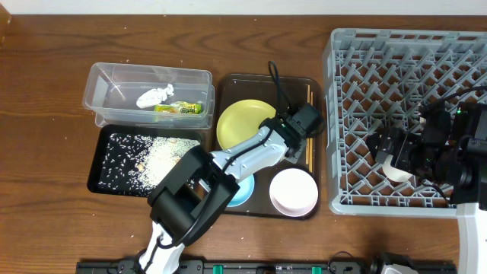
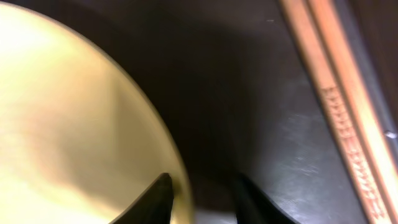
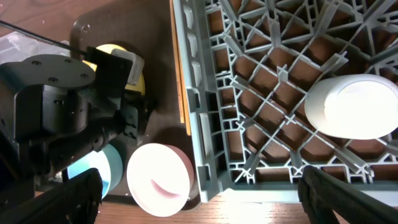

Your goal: Sort waste into correct bins and load items into the dishwasher rack

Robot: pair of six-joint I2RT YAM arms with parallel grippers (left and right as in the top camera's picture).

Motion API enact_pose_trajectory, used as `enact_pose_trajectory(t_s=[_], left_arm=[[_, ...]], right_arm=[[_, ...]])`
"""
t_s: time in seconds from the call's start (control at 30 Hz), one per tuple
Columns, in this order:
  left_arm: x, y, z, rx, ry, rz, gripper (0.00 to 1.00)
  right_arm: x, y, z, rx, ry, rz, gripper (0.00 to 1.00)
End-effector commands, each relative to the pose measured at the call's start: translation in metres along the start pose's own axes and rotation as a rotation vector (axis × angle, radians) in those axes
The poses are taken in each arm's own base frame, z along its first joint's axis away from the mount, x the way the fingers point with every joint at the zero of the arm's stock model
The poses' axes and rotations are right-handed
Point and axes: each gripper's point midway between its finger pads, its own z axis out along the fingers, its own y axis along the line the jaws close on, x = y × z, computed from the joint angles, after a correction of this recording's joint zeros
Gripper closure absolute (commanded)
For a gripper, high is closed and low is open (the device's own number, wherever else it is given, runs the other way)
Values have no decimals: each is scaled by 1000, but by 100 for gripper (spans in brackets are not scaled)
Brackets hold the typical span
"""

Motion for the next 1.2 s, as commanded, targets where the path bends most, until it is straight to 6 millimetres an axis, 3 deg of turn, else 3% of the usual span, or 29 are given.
enact_pose_trajectory(t_s=[0.0,0.03,0.07,0.37,0.53,0.67,0.7,0.73,0.9,1.03,1.17], left_arm=[[7,3,8,-11,28,15,81],[6,2,8,-6,28,14,92],[5,1,6,-1,28,14,94],[-23,0,-42,34,-79,-1,94],[-21,1,-43,33,-73,0,94],[-18,-4,-41,57,-59,4,83],[-18,-5,-41,60,-58,4,67],[-18,-6,-41,64,-58,4,60],[-11,-1,-54,60,-26,4,56],[-19,8,-94,68,-64,-37,50],[-27,29,-148,25,-163,-57,39]], right_arm=[[-1,-1,-1,2,-4,-11,1],[-1,-1,-1,2,-4,-10,1],[-1,-1,-1,2,-4,-11,1],[-1,-1,-1,2,-4,-10,1],[-1,-1,-1,2,-4,-10,1],[-1,-1,-1,3,-3,-10,1],[0,-1,-1,3,-1,-9,1],[0,-1,-1,3,0,-9,1],[0,-1,-1,3,1,-12,1],[-1,-1,-1,3,-2,-13,1],[0,-1,-1,3,-1,-13,1]])
